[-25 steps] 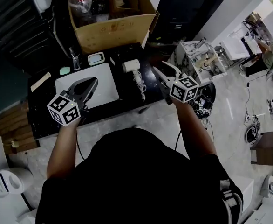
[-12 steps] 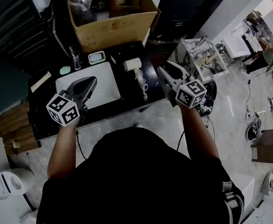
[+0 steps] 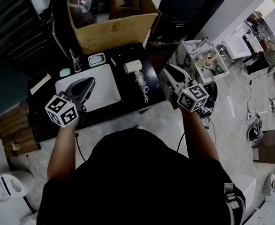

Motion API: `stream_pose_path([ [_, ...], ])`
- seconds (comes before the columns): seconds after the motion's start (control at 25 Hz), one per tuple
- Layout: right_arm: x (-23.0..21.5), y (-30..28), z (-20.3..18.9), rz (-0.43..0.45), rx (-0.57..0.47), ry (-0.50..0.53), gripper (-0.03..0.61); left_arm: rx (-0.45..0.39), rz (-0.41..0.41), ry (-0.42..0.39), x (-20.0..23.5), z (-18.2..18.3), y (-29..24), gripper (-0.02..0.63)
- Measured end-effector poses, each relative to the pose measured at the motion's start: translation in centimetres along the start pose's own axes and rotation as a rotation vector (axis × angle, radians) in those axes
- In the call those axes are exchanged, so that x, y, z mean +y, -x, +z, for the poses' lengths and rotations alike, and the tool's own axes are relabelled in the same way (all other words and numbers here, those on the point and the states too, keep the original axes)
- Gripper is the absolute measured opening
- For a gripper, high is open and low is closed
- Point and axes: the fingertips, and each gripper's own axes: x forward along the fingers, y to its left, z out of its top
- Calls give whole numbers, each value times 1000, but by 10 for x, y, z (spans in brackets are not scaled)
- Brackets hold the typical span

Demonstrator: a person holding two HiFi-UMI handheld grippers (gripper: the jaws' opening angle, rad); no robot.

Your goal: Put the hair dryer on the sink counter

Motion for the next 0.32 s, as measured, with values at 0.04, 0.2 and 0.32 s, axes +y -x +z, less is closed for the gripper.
stream_pose_path([
  [0.04,0,0,0,-3,-1,13,87,-1,-1,0,0,1,-1,15],
  [0.2,1,0,-4,-7,-4,21,69,0,-5,-2,2,1,-2,15],
  [0.32,3,0,-5,-7,-8,18,57,3,-3,-2,4,1,0,15],
])
